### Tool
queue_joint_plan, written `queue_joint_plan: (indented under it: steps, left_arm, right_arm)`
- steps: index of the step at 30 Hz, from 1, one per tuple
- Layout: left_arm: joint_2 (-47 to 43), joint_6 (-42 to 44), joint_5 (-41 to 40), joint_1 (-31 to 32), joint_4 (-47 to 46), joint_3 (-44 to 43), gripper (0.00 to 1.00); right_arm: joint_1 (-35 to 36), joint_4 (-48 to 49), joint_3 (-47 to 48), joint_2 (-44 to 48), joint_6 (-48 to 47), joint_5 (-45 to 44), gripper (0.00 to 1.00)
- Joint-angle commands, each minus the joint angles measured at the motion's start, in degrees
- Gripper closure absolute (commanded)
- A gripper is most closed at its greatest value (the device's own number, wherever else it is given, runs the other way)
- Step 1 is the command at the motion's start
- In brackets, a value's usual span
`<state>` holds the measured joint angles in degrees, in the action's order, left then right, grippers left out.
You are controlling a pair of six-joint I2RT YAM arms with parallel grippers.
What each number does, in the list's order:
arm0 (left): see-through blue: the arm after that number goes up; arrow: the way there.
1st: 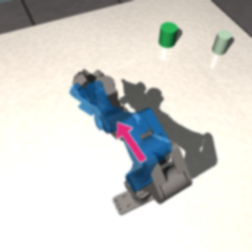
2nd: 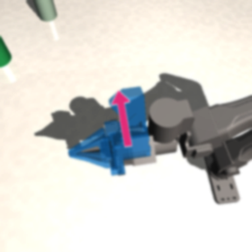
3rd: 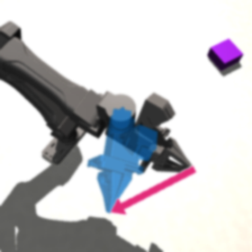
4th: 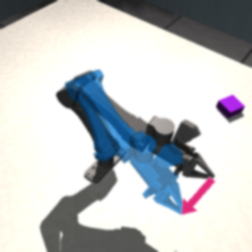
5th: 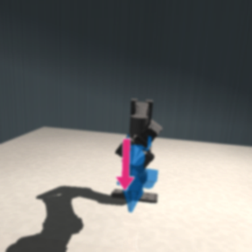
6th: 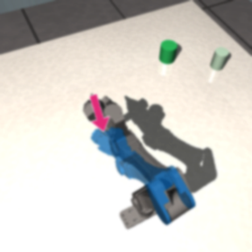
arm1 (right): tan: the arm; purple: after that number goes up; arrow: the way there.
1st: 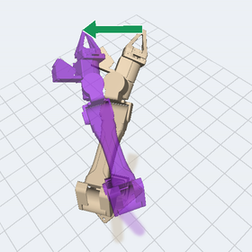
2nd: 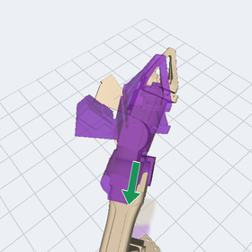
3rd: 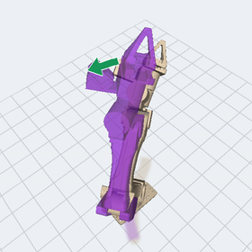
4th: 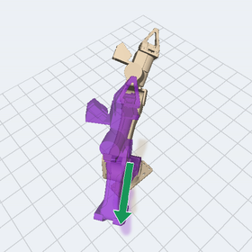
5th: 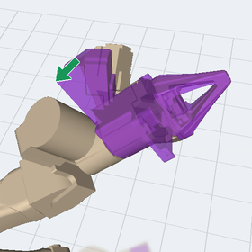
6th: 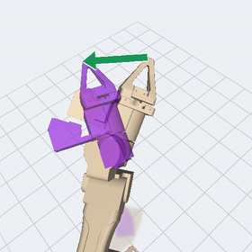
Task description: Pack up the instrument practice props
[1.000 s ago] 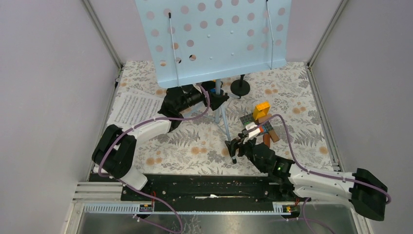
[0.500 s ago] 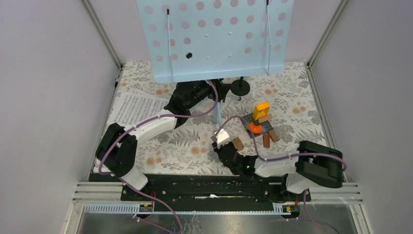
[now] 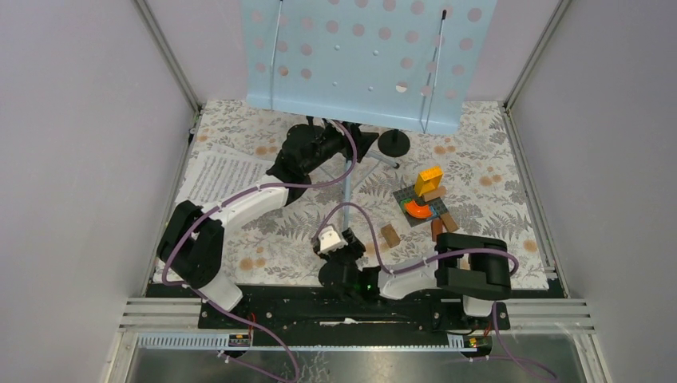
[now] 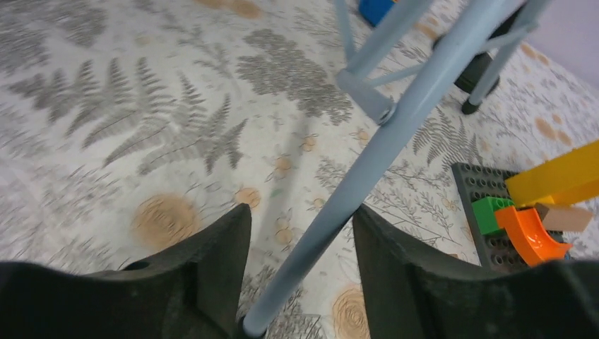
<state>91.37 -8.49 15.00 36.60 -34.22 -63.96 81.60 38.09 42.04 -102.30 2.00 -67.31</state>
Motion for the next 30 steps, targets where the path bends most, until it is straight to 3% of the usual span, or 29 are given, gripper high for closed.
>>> queue_joint_plan:
  steps: [1, 4, 9, 21, 24, 28, 30]
  left_arm:
    - [1.5, 0.9, 0.4, 0.7, -1.2, -0.8, 0.27]
    - [0.7, 0.7, -1.1, 0.5, -2.4, 1.0, 0.18]
    - [-1.7, -0.3, -1.4, -1.7, -3.6, 4.2, 0.20]
    - [-4.2, -2.0, 2.3, -5.7, -3.6, 7.3, 0.63]
    - [-4.8, -1.1, 3.9, -6.1, -2.0, 6.8, 0.72]
    - [-5.4, 0.8, 5.2, -6.4, 0.6, 6.0, 0.86]
    - [-5.8, 1.3, 5.4, -6.8, 0.7, 6.3, 0.90]
  right_arm:
    - [3.8, -0.1, 0.5, 6.6, -1.6, 6.0, 0.34]
    - [3.7, -4.1, -1.6, 11.4, 1.8, 9.5, 0.30]
    - [3.7, -9.5, -6.0, 21.1, 4.7, 14.9, 0.27]
    - [-1.4, -17.6, -13.5, 48.5, 11.6, 19.3, 0.24]
    - [-10.6, -23.4, -13.2, 53.3, 21.8, 27.1, 0.24]
    - [-31.3, -29.1, -10.3, 53.0, 35.1, 50.0, 0.28]
    - [-38.0, -28.3, -8.4, 50.2, 38.1, 59.7, 0.29]
